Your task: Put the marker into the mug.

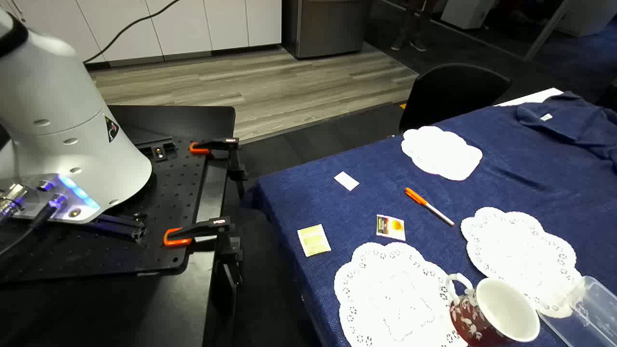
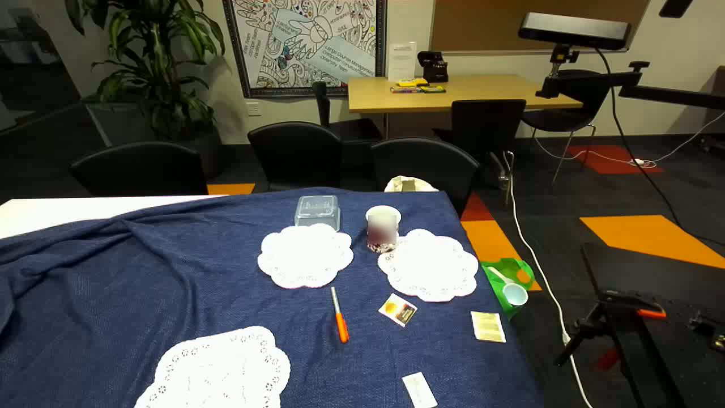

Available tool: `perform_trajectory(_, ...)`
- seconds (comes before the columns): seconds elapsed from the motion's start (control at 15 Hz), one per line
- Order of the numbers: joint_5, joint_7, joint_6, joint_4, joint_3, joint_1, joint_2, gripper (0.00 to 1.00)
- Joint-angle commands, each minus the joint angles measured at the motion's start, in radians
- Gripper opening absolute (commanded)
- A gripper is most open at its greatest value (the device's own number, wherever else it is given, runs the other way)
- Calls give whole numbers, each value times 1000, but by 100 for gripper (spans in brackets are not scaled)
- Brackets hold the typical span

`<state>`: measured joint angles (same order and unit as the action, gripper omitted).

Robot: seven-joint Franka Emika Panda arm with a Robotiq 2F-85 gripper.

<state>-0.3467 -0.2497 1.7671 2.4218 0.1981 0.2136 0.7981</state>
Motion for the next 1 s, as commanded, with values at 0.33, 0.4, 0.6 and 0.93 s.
perform_trajectory(0.33, -9, 9, -7, -4, 11, -18, 1, 100)
perform_trajectory(0.4, -7, 15, -9, -8, 9, -19, -4, 100)
perform_trajectory(0.6, 3, 72, 0, -23, -14, -19, -24, 100)
perform_trajectory(0.93, 53, 217, 18, -52, -67, -45, -76, 100)
